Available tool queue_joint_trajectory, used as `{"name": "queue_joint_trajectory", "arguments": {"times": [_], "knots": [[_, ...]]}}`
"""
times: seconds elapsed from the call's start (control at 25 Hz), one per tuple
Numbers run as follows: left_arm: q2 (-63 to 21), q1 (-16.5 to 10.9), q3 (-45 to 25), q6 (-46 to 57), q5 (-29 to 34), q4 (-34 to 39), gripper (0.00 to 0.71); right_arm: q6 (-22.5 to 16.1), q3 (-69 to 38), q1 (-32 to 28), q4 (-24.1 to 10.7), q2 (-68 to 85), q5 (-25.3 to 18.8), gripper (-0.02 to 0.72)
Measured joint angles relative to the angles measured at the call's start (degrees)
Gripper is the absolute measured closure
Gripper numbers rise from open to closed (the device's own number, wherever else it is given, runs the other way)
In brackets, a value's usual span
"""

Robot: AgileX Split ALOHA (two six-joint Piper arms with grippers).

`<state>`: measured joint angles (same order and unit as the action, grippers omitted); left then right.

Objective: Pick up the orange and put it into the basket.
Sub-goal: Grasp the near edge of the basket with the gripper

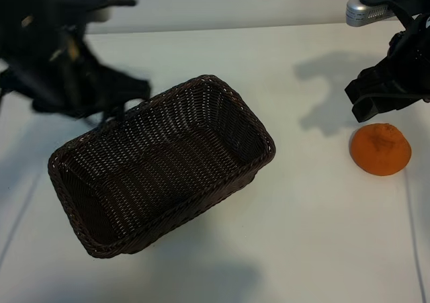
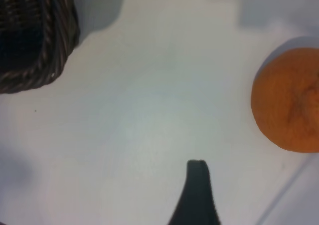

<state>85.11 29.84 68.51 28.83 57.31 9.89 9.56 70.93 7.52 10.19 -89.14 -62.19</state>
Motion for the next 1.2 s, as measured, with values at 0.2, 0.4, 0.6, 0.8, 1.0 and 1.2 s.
{"name": "queue_joint_trajectory", "arguments": {"times": [0.2, 0.4, 0.6, 0.8, 1.0, 1.2], "knots": [[-8.01, 0.0, -9.5, 8.31, -1.45, 3.83, 0.135, 0.0, 0.0, 0.0, 0.0, 0.0, -0.07, 0.143], [-12.36, 0.0, -18.18, 15.29, -2.12, 5.25, 0.135, 0.0, 0.0, 0.0, 0.0, 0.0, -0.18, 0.143], [-14.33, 0.0, -24.88, 21.57, -4.18, 7.28, 0.135, 0.0, 0.0, 0.0, 0.0, 0.0, -0.18, 0.143], [-14.58, 0.0, -29.98, 27.5, -11.49, 7.8, 0.135, 0.0, 0.0, 0.0, 0.0, 0.0, -0.18, 0.143], [-14.22, 0.0, -32.18, 32.32, -16.04, 9.33, 0.135, 0.0, 0.0, 0.0, 0.0, 0.0, -0.18, 0.143], [-9.58, 0.0, -32.35, 32.88, -17.09, 9.58, 0.135, 0.0, 0.0, 0.0, 0.0, 0.0, -0.25, 0.143]]}}
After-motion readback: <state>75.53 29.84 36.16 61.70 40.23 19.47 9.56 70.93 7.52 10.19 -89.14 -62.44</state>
